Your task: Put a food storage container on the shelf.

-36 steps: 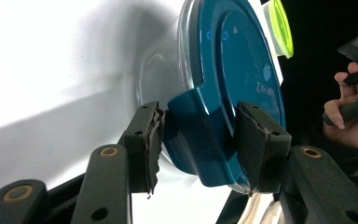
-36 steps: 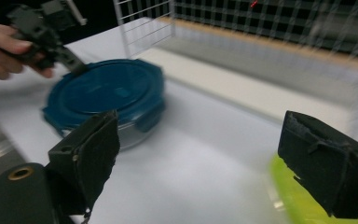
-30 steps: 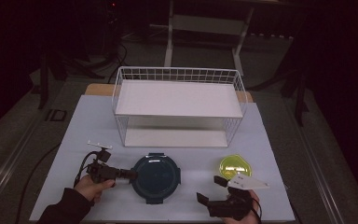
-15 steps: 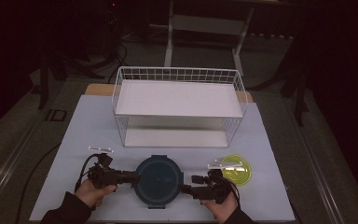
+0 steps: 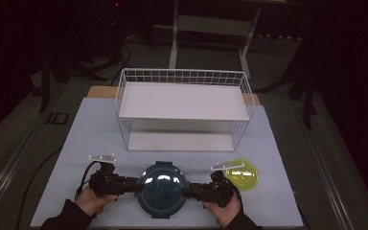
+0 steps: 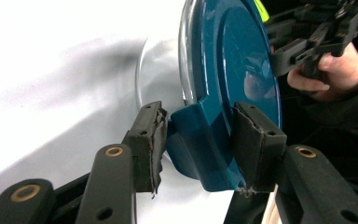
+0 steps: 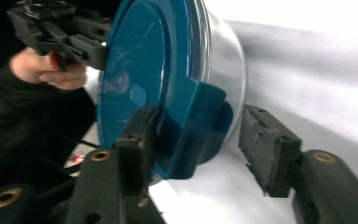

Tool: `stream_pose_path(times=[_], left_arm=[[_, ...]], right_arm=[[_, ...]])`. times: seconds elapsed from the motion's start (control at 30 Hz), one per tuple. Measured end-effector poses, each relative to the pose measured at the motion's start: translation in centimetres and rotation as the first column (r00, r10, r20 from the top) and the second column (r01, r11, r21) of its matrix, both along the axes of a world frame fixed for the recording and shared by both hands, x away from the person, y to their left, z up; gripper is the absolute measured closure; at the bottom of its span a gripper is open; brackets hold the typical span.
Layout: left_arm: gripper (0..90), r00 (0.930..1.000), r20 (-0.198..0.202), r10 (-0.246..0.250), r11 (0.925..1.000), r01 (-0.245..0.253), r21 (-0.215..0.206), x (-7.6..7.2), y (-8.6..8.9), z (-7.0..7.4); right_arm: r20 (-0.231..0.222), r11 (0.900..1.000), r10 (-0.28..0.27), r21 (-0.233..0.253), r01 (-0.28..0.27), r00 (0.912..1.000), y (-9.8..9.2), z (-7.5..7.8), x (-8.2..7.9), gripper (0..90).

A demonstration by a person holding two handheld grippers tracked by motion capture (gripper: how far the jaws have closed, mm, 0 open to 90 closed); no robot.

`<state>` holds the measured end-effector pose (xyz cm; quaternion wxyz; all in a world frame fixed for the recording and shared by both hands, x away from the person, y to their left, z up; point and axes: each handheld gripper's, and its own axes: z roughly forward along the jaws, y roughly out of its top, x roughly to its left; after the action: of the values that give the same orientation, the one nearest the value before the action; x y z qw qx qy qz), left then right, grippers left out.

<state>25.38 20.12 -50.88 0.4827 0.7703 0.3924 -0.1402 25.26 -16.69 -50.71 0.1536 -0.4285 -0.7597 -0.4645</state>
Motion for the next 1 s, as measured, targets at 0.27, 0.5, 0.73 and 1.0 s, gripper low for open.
stream_pose_path(times=[0.27, 0.5, 0.73, 1.0], left_arm=[[54.6, 0.9998, 0.017, -0.003, 1.0, 0.003, -0.004, -0.3, 0.1, -0.1], [55.7, 0.9996, -0.015, 0.024, 0.999, -0.024, -0.039, -0.4, 0.2, -0.3], [72.7, 0.9923, 0.067, 0.104, 0.9945, -0.105, 0.005, -1.3, -0.3, 1.7], [67.8, 0.9952, -0.003, 0.097, 0.9952, -0.097, -0.008, -0.7, -0.5, 1.6]], right_arm=[[-0.036, 0.999, -0.002, 0.036, 0.003, 0.9993, 0.0, -0.2, 0.1, 52.4], [-0.083, 0.997, 0.013, 0.082, -0.006, 0.9965, -0.1, -0.7, 0.2, 54.6], [-0.048, 0.998, 0.039, 0.06, -0.036, 0.9981, 0.2, 0.0, -0.4, 56.3], [-0.045, 0.999, 0.029, 0.044, -0.027, 0.9986, 0.3, 0.3, -0.7, 56.6]])
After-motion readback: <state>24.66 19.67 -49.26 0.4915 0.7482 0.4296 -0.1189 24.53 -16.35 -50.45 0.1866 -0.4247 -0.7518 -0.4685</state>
